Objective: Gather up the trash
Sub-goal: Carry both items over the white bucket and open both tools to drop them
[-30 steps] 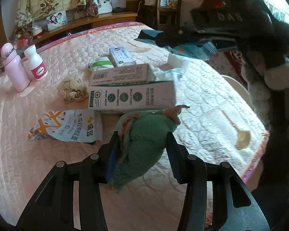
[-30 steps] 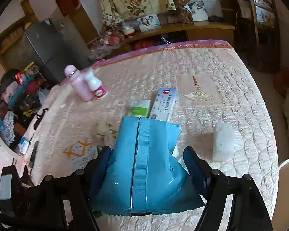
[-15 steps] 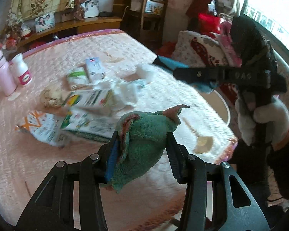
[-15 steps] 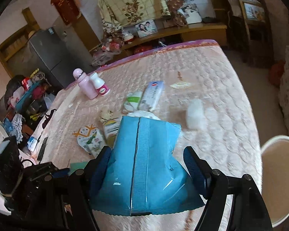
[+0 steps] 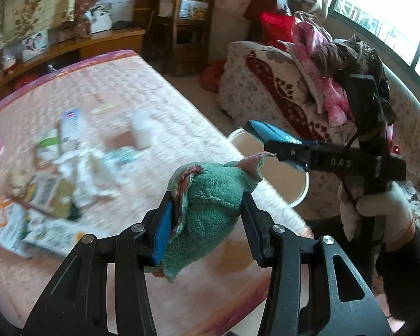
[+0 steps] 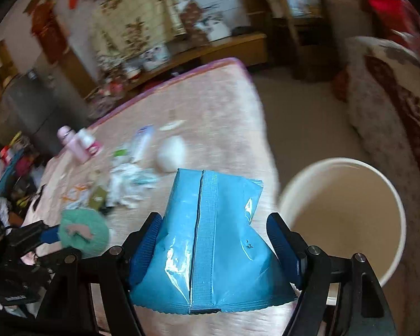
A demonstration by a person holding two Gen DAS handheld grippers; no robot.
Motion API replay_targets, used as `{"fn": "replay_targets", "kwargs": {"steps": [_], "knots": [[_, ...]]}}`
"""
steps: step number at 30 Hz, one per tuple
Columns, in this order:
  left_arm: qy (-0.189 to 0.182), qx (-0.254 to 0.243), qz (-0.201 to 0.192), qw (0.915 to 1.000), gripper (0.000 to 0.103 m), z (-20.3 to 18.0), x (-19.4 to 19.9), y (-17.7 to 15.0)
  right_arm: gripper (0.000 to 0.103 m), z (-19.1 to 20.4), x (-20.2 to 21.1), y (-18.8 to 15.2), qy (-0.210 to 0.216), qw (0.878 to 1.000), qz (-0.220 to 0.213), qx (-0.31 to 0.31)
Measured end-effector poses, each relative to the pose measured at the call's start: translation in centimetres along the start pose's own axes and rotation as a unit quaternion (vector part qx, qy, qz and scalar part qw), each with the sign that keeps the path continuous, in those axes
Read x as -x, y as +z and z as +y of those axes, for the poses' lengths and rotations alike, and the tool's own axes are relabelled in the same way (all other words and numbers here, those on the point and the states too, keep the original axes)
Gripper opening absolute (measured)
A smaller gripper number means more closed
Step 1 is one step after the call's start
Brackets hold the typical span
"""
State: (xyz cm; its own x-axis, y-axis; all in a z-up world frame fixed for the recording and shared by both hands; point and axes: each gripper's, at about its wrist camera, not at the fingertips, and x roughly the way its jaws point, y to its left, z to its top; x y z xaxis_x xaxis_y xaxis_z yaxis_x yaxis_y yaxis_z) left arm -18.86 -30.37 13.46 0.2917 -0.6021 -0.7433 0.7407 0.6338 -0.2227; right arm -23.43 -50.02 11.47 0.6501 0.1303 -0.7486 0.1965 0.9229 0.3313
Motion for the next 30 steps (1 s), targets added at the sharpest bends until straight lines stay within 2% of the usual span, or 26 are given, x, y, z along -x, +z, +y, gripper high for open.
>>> {"fn": "replay_targets", "kwargs": {"steps": [7,12,15,17,19,23,30], "knots": [[-0.033,0.01,0.019,0.9992,0.045,-4.4,-5.8,2.7,0.075,-7.3,1.3,-0.9,-0.053,0.997,0.002,-0.06],[-0.079,0.036,0.029,0.9958,0.047,-6.4,-9.8,4.3,0.075,-11.1,1.0,-1.7,-0.084,0.992,0.01,-0.091],[-0.12,0.058,0.043,0.9902,0.051,-7.1,-11.8,5.0,0.076,-13.2,0.7,-2.2,-0.101,0.989,0.012,-0.108],[-0.13,0.067,0.043,0.9884,0.058,-7.3,-12.5,5.3,0.078,-14.1,0.5,-2.5,-0.106,0.987,0.011,-0.12],[-0.136,0.075,0.04,0.987,0.06,-7.2,-12.8,5.3,0.079,-15.0,0.4,-3.0,-0.115,0.985,0.009,-0.13],[-0.121,0.075,0.039,0.989,0.06,-6.8,-12.5,5.1,0.079,-15.9,-0.2,-3.5,-0.11,0.981,0.014,-0.158],[-0.031,0.037,0.02,0.9986,0.06,-5.9,-10.5,3.8,0.079,-14.7,-0.8,-3.4,-0.099,0.985,0.027,-0.139]]}}
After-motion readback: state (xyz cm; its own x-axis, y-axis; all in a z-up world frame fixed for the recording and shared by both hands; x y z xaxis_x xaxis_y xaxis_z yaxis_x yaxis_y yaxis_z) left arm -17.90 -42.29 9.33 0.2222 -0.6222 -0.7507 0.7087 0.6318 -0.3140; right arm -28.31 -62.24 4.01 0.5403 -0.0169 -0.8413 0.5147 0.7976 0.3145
